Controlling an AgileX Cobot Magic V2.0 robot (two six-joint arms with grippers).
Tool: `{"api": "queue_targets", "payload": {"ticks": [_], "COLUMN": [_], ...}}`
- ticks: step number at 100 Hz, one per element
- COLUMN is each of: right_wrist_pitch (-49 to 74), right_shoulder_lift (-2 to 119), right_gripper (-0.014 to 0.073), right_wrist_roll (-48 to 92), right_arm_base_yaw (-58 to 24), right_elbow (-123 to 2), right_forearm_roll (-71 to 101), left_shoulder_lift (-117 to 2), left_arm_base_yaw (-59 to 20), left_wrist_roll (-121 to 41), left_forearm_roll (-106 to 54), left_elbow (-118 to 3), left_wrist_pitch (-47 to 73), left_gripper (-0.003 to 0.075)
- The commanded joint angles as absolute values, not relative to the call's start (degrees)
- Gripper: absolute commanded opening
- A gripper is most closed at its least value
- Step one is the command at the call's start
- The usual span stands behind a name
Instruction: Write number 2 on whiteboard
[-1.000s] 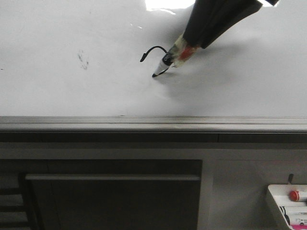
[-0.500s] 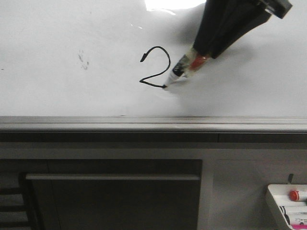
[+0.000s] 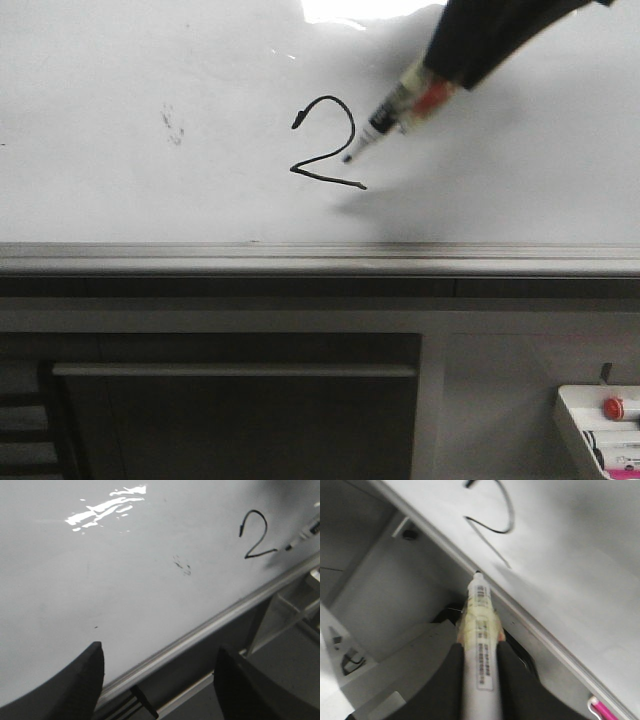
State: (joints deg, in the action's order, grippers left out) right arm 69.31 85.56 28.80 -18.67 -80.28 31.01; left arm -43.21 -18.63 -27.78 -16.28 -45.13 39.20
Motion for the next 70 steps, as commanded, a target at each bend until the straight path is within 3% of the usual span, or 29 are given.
{"api": "queue_targets", "payload": {"ticks": [1,20,44,70], "right_wrist_pitch": [74.5,74.6,74.6,74.6], "right_shoulder_lift": [81.0,76.1,73.3,73.3], "right_gripper": [0.0016,0.0016,0.0016,0.0016], "right_wrist_roll": [34.4,44.1,60.6,61.4], "right_arm_base_yaw": [-18.9,-23.3,-31.5,-32.7], "right_elbow": [-83.9,-84.0,-82.9,-82.4], "right_forearm_roll": [39.5,39.0,38.3,34.7], "left_shoulder_lift": [-44.3,-50.1,-59.8,-65.3], "left_arm_base_yaw": [-20.2,-27.1,-38.5,-44.3], "left_wrist_roll": [-31.9,-41.4,-46.0,-46.1], "left_forearm_roll": [-18.6,-24.0,-25.6,-25.7], "left_elbow": [-49.1,-53.4,-57.3,-62.2], "left_wrist_pitch": [40.9,49.8,47.4,45.7], "left_gripper": [0.0440,0.0440,0.0440,0.0440]}}
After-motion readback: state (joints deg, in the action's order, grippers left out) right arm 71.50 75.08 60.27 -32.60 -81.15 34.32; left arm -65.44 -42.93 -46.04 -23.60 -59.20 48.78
